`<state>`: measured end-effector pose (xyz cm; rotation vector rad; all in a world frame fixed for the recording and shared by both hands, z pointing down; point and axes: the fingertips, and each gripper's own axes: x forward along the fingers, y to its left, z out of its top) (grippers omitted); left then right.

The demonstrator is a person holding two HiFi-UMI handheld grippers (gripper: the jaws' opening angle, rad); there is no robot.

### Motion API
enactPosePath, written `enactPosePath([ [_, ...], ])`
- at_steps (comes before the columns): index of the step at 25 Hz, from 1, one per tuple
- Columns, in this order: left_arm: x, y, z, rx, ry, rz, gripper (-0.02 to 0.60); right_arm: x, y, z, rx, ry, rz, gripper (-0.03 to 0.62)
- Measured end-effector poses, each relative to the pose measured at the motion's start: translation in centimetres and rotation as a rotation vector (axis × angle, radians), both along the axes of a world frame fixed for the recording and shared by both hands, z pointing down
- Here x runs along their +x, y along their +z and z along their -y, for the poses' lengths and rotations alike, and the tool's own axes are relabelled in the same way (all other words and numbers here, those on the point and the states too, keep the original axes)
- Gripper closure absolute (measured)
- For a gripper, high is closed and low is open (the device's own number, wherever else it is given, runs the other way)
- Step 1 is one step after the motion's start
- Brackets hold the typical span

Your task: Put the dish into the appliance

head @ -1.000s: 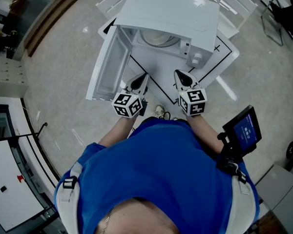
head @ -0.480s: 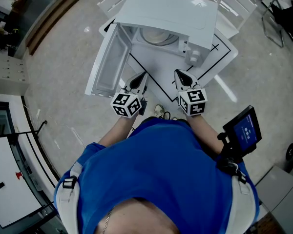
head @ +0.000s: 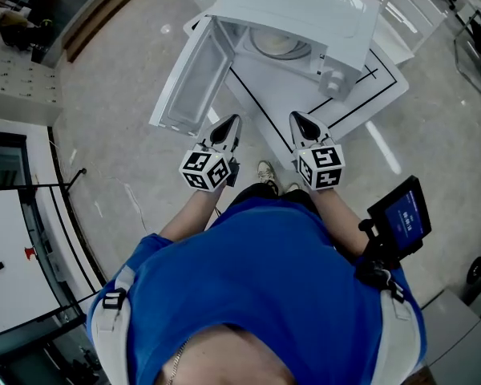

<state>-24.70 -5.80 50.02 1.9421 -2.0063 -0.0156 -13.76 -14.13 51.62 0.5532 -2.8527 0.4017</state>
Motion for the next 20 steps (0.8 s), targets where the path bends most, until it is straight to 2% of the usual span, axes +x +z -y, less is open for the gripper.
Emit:
enactPosePath([
  [7,-3.9,-0.2,-5.8,-0.005,-0.160,0.014,0.574,-1.7,-0.2,-3.1,-0.001,-0.070,0.004,0.591],
  [13,-10.0,-0.3,-11.6,0.003,-0.291,0.026,0.574,-5.1,-1.2,-5.5,0.018,-0.093,0.009,0.591],
  [16,-12.9,-0.5,-14.1,0.002,-0.319,0.039,0.574,-7.2,-1.0,-7.4,0.008,-0.107,-0.005,0.591],
  [20,-15.3,-0.3,-15.6,-0.004,-0.312,0.072,0.572,-8.7,-0.6,-9.1,-0.002,-0.108,-0.019,0.591],
])
